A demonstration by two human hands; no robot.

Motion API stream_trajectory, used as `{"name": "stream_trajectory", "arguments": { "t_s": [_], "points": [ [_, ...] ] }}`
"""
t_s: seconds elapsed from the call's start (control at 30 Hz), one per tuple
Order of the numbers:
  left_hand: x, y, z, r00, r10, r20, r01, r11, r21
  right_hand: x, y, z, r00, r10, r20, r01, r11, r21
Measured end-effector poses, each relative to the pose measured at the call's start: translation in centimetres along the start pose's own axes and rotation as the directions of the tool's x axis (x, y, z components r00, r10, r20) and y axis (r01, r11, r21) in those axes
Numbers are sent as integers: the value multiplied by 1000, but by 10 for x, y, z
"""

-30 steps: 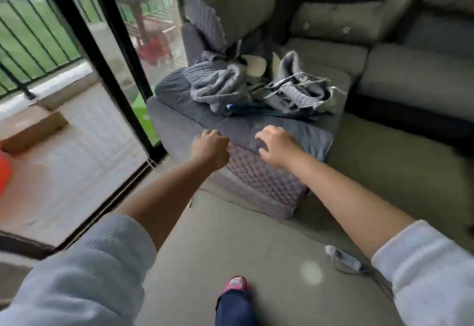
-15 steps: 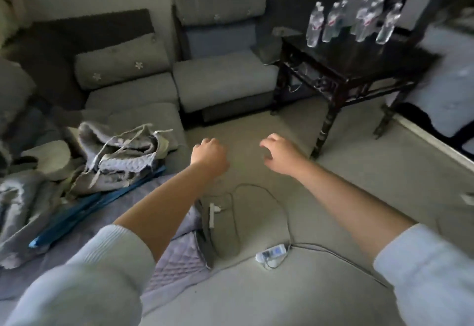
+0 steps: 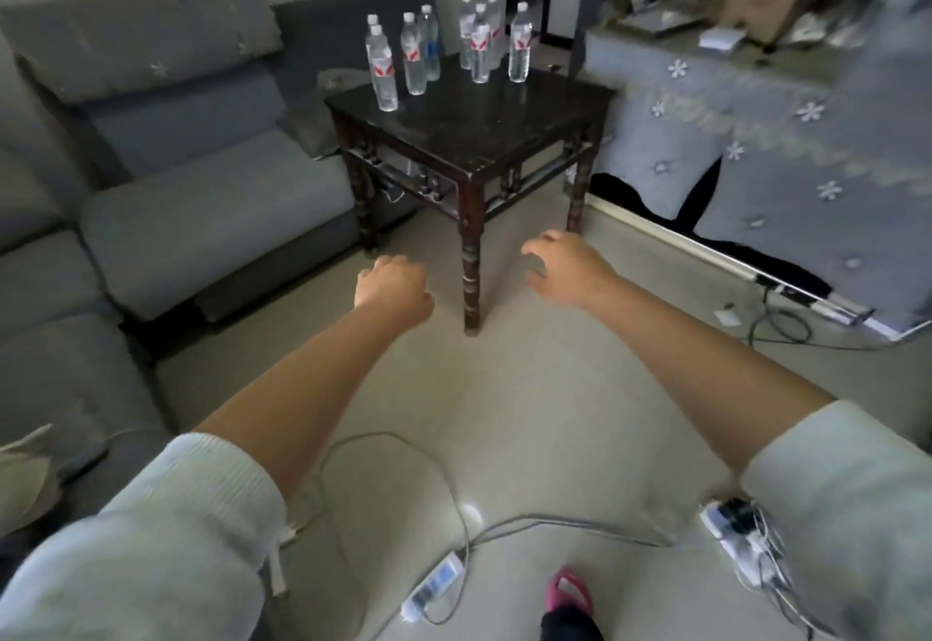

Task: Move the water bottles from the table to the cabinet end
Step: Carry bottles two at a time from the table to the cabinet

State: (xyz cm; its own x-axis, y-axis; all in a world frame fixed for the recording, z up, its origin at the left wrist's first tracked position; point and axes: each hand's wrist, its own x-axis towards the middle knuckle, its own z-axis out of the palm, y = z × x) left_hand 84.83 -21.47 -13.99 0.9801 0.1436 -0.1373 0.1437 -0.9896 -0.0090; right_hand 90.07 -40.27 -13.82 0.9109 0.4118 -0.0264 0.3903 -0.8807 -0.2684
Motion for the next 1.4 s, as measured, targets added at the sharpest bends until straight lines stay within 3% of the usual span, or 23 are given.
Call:
{"name": "stream_trajectory", "arguments": {
  "t_s": [0.4, 1.1, 1.4],
  "points": [
    [207, 109, -32, 1000, 20, 18, -19, 999, -42, 157, 163, -37, 994, 78, 72, -81, 996, 38],
    [591, 109, -102, 987, 160, -11, -160, 987, 22, 482, 300, -112, 973, 230, 15, -230, 973, 2],
    [731, 140, -123, 996, 88, -32, -88, 996, 2, 643, 360, -139, 992, 119, 36, -119, 993, 9]
  ]
}}
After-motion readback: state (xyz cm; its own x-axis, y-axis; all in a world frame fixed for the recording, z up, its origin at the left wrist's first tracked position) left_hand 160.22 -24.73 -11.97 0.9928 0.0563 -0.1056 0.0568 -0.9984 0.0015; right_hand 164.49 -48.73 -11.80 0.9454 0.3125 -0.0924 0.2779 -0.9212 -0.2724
